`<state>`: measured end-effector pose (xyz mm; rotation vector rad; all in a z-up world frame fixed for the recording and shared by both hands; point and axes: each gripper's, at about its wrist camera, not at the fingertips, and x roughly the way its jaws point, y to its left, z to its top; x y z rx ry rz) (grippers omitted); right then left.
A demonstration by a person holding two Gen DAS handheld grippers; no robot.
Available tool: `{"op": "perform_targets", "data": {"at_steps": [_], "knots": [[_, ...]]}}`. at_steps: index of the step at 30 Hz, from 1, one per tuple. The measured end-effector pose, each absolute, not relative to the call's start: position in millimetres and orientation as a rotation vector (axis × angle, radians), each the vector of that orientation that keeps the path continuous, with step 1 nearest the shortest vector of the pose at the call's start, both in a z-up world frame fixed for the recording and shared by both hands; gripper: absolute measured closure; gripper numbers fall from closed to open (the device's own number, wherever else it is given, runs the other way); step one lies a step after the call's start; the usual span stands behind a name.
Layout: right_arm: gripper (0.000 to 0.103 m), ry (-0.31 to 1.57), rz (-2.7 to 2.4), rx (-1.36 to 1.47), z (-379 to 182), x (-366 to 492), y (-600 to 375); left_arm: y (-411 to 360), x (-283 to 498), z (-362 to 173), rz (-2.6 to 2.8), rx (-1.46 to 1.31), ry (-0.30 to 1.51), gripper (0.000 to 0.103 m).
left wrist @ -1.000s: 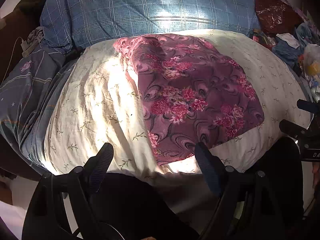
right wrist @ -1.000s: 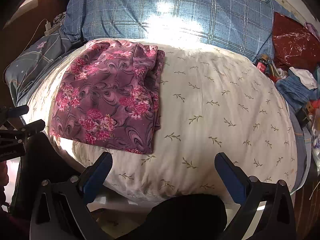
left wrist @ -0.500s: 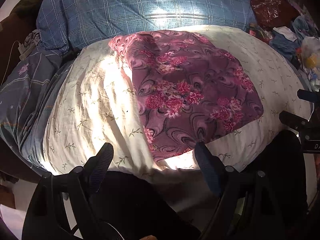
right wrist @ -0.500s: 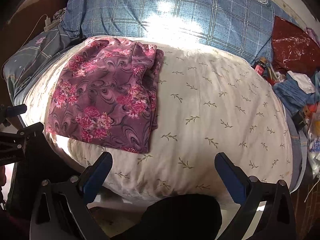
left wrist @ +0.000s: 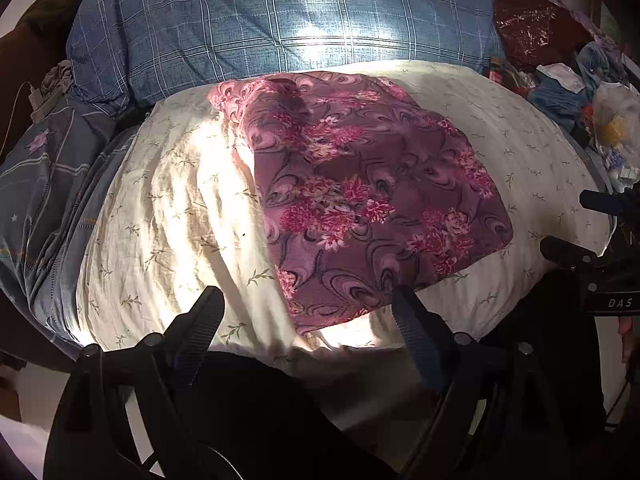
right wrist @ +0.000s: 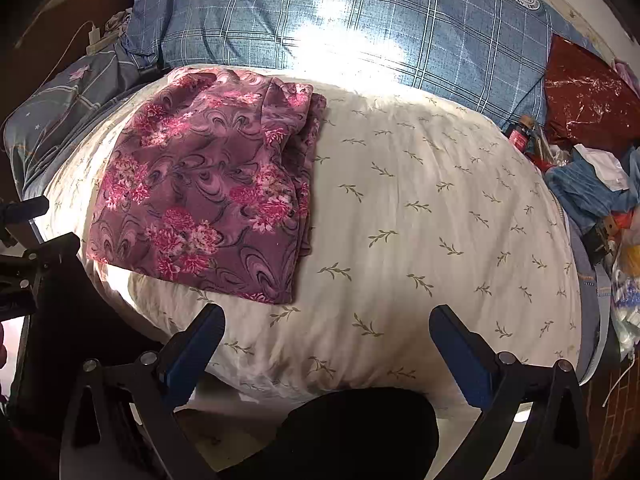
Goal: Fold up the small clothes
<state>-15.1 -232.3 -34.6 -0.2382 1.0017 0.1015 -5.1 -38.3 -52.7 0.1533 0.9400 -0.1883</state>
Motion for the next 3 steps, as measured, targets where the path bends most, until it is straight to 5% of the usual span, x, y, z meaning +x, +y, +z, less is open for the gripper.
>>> {"op": "perform_targets", "data": {"at_steps": [3], "knots": [[0.000,1.005,0.096,-0.242,-35.6,-13.0,-232.3,-41.3,-0.1,-54.8,-0.185,0.171,0.959,0.017]]}}
